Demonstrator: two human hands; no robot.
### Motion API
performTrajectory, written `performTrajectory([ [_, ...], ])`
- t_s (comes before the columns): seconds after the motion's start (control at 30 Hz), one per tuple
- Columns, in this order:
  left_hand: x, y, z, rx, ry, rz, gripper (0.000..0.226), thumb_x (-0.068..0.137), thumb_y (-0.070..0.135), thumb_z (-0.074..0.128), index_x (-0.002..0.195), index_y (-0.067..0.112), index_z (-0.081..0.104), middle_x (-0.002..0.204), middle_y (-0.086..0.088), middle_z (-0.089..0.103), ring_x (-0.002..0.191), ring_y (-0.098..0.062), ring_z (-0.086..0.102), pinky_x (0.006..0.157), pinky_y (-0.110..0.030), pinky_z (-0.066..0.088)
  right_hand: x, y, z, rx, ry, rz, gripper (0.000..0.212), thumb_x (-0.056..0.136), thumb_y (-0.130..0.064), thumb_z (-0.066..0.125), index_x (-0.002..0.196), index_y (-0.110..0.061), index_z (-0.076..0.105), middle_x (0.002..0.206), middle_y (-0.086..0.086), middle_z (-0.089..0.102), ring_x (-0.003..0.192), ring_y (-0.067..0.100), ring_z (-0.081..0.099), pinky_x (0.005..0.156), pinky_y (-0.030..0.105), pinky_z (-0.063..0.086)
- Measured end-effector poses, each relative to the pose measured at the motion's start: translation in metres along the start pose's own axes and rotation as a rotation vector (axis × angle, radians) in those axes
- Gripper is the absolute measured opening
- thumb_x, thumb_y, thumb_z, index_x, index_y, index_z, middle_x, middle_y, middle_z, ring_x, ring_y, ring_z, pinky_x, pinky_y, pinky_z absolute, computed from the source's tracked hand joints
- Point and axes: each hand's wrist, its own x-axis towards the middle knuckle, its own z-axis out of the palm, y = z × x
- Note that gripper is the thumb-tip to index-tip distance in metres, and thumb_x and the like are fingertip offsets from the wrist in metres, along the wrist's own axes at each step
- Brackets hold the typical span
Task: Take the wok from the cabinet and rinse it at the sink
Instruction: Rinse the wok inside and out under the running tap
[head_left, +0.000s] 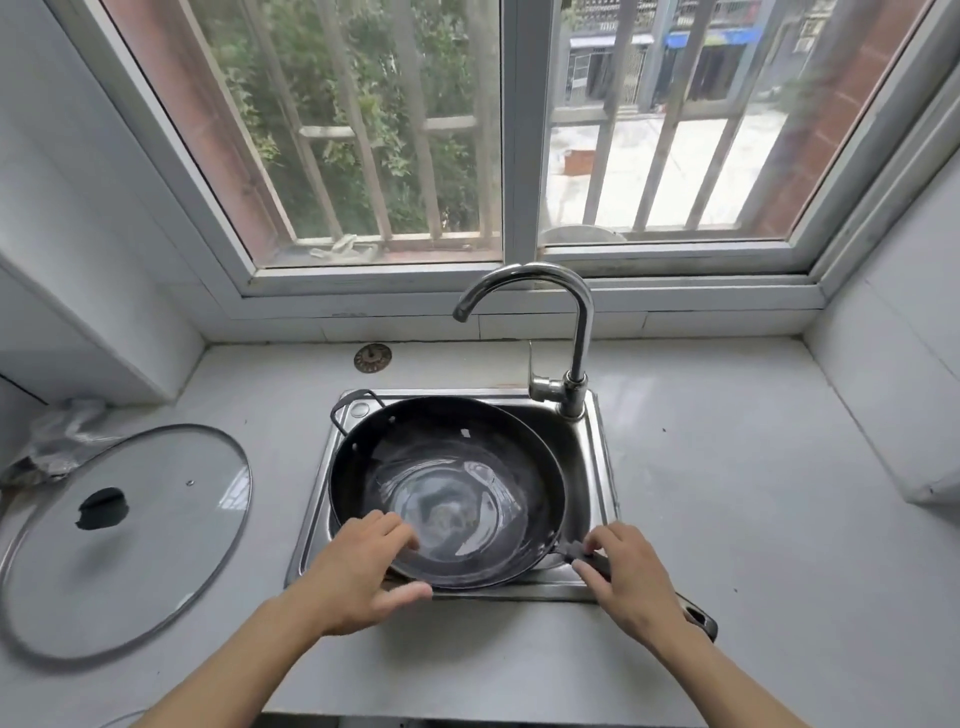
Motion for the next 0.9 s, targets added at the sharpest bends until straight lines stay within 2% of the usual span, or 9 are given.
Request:
performTrajectory([
  [0.13, 0.03, -0.03, -0.018, 0.06, 0.071, -0.029, 0.058, 0.084, 0.072, 0.032, 0.115, 0.028, 0.054, 0.114, 0.012, 0.053, 0.103, -0.013, 0.048, 0.092, -0.032, 0.042, 0.007, -0.009, -0.004, 0.012, 0.039, 0.018, 0.013, 0.087, -0.044, 0.064, 0.088, -0.033, 0.057, 0.09, -0.019, 0.053, 0.091, 0.006, 0.049, 0.08, 0.026, 0.043],
  [0.23, 0.046, -0.052, -0.033, 0.067, 0.119, -0.066, 0.05, 0.082, 0.065, 0.038, 0.11, 0.027, 0.055, 0.111, 0.009, 0.054, 0.101, -0.017, 0.049, 0.091, -0.035, 0.046, 0.014, -0.023, -0.007, 0.01, 0.064, 0.05, 0.01, 0.087, -0.04, 0.063, 0.088, -0.035, 0.055, 0.09, -0.021, 0.051, 0.091, 0.007, 0.049, 0.082, 0.027, 0.044],
  [0.33, 0.056, -0.07, -0.042, 0.065, 0.167, -0.047, 0.034, 0.085, 0.053, 0.055, 0.105, 0.025, 0.056, 0.109, 0.007, 0.054, 0.1, -0.018, 0.05, 0.089, -0.035, 0.046, 0.026, -0.042, -0.011, -0.016, 0.092, 0.066, 0.011, 0.086, -0.035, 0.065, 0.091, -0.035, 0.054, 0.092, -0.018, 0.053, 0.092, 0.007, 0.05, 0.083, 0.026, 0.044],
  [0.53, 0.081, -0.098, -0.047, 0.005, 0.211, -0.002, 0.029, 0.085, 0.043, 0.063, 0.104, 0.022, 0.059, 0.11, 0.004, 0.058, 0.104, -0.021, 0.051, 0.091, -0.033, 0.044, 0.07, -0.089, -0.016, 0.025, 0.222, 0.076, 0.032, 0.087, -0.023, 0.067, 0.118, -0.022, 0.06, 0.111, -0.006, 0.057, 0.104, 0.01, 0.052, 0.095, 0.024, 0.042],
  [0.7, 0.095, -0.106, -0.044, -0.044, 0.233, -0.013, 0.03, 0.082, 0.041, 0.066, 0.104, 0.022, 0.061, 0.108, 0.004, 0.058, 0.101, -0.022, 0.052, 0.087, -0.038, 0.048, 0.115, -0.113, -0.018, -0.034, 0.264, 0.034, 0.037, 0.088, -0.029, 0.063, 0.125, -0.023, 0.057, 0.119, -0.005, 0.054, 0.113, 0.012, 0.048, 0.102, 0.028, 0.041],
  [0.83, 0.092, -0.112, -0.041, -0.012, 0.267, -0.01, 0.03, 0.074, 0.037, 0.074, 0.097, 0.021, 0.063, 0.102, 0.005, 0.061, 0.096, -0.022, 0.059, 0.079, -0.035, 0.053, 0.167, -0.113, -0.016, -0.179, 0.193, 0.025, 0.045, 0.091, -0.031, 0.06, 0.134, -0.021, 0.05, 0.133, 0.002, 0.045, 0.126, 0.02, 0.041, 0.108, 0.033, 0.038],
  [0.9, 0.09, -0.115, -0.04, -0.022, 0.302, -0.026, 0.029, 0.073, 0.034, 0.077, 0.096, 0.022, 0.064, 0.101, 0.006, 0.061, 0.095, -0.019, 0.059, 0.077, -0.034, 0.054, 0.194, -0.111, -0.011, -0.243, 0.139, 0.05, 0.053, 0.09, -0.026, 0.062, 0.139, -0.021, 0.044, 0.143, 0.009, 0.036, 0.133, 0.027, 0.034, 0.11, 0.036, 0.034],
])
